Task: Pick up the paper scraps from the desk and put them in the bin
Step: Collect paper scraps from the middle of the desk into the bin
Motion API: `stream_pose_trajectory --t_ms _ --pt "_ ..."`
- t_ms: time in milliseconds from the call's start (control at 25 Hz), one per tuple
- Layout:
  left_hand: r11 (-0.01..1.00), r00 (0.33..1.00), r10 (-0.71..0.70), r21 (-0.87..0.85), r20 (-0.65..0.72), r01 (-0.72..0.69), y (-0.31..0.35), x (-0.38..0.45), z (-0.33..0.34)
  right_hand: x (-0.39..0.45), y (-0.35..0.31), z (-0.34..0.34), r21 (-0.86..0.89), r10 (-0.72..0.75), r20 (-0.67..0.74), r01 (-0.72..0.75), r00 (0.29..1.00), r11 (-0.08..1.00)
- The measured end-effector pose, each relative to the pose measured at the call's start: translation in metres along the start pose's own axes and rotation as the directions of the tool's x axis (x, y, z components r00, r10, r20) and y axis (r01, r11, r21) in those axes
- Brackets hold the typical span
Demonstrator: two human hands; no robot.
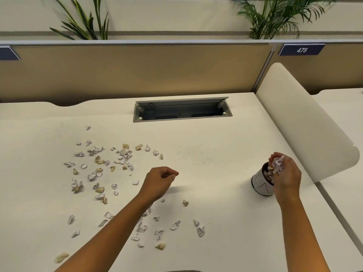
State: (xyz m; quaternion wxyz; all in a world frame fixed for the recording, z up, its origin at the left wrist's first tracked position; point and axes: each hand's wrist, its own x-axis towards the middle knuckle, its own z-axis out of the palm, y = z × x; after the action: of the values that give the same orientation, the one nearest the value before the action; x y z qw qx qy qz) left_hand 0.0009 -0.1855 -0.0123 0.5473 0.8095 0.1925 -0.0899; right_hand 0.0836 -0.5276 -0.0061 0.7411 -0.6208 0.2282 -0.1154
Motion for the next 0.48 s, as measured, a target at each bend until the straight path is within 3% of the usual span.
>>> stream_pose_trajectory --t_ms 80,160,480 --pt "1.0 1.0 -0.007 -0.016 0.003 0.007 -0.004 0.0 -0.001 0.005 0.004 -0.009 -0.183 -0.067 -0.046 0.058 0.997 0.981" --pt "1.0 1.0 -0.011 -0.024 -0.001 0.011 -0.007 -0.001 -0.003 0.009 0.007 -0.013 -0.258 -0.082 -0.05 0.066 0.995 0.964" --pt "1.0 0.999 0.009 0.006 -0.037 -0.009 -0.021 -0.001 -0.018 0.003 0.011 -0.013 -0.229 -0.187 0.006 0.184 0.982 0.956"
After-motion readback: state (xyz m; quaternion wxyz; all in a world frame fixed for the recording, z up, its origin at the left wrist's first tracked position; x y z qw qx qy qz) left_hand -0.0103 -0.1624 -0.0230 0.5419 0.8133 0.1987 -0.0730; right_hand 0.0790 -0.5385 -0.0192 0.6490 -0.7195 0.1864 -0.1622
